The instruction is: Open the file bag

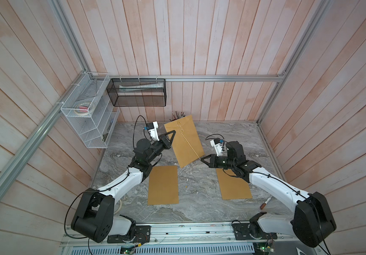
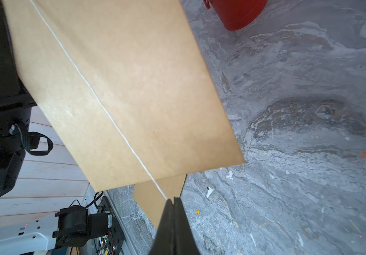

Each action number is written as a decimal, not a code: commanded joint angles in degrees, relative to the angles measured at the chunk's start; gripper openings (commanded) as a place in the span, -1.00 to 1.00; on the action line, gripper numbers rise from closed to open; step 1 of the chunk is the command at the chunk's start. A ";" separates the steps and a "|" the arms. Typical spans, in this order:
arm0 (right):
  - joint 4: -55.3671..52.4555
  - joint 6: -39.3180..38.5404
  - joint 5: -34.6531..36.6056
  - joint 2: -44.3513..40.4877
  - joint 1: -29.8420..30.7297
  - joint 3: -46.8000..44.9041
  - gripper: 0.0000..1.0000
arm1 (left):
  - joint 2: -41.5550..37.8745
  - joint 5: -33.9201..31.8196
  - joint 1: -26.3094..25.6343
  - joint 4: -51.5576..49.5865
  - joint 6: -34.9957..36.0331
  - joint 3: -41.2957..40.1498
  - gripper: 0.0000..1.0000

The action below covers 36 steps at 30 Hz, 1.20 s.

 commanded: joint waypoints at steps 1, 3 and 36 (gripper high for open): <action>-1.70 -1.30 0.71 -1.37 -0.88 -0.71 -1.00 | -1.46 -0.73 0.47 0.30 1.24 1.26 -1.00; -2.17 -1.63 0.56 -1.52 -1.23 -0.86 -1.00 | -1.48 -0.87 0.51 0.31 1.24 1.13 -1.00; -9.42 -12.32 4.79 1.50 -0.69 12.68 -0.63 | -2.37 2.35 0.82 0.02 0.37 -0.14 -1.00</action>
